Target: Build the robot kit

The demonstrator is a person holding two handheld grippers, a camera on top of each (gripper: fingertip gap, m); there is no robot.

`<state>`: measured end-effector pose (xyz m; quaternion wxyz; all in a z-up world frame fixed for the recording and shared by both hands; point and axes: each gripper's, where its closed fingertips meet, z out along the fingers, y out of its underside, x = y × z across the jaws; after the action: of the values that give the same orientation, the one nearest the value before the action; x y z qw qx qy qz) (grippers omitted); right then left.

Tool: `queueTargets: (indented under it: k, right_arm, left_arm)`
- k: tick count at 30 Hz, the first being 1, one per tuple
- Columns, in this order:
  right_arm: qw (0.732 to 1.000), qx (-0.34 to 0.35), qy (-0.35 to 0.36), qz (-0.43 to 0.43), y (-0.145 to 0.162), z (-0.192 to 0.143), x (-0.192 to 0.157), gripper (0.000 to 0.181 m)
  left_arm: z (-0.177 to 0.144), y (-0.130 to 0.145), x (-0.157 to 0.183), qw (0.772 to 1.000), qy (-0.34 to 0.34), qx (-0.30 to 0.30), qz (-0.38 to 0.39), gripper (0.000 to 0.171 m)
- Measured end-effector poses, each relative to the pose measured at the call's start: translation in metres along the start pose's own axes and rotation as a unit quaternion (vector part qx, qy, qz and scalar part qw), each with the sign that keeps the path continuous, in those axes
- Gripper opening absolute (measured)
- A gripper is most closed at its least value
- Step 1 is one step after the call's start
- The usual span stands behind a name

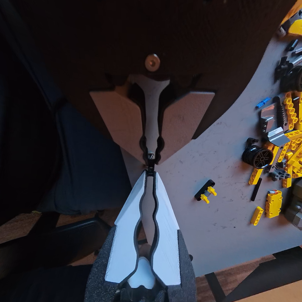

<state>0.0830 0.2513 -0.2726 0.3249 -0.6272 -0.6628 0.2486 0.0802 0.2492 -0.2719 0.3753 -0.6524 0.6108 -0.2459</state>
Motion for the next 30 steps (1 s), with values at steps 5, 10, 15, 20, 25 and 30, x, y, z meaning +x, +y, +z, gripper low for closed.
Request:
queueTargets:
  k: [5, 10, 15, 20, 25, 30]
  right_arm:
    - [1.000, -0.004, -0.003, 0.004, 0.0020, 0.0015, 0.0008, 0.007]
    - [1.000, -0.011, -0.002, 0.002, 0.0018, 0.0018, 0.0025, 0.007]
    - [1.000, -0.007, -0.001, 0.000, -0.0004, 0.0005, 0.0031, 0.007]
    - [1.000, -0.010, -0.004, 0.002, 0.0013, 0.0021, 0.0032, 0.007]
    - [1.000, -0.011, -0.006, 0.003, 0.0016, 0.0022, 0.0033, 0.007]
    - [1.000, -0.018, -0.010, 0.001, 0.0013, 0.0024, 0.0053, 0.007]
  left_arm:
    - [0.0017, 0.0016, -0.0010, 1.000, 0.000, -0.006, -0.004, 0.005]
    - [0.0019, 0.0020, -0.0025, 1.000, -0.003, -0.008, -0.008, 0.005]
    - [0.0003, 0.0002, -0.0032, 1.000, -0.004, 0.000, -0.009, 0.004]
    - [0.0018, 0.0022, -0.0031, 1.000, 0.000, -0.007, -0.012, 0.005]
    - [0.0020, 0.0021, -0.0031, 1.000, 0.002, -0.007, -0.015, 0.005]
    - [0.0025, 0.0028, -0.0050, 1.000, -0.001, -0.010, -0.020, 0.005]
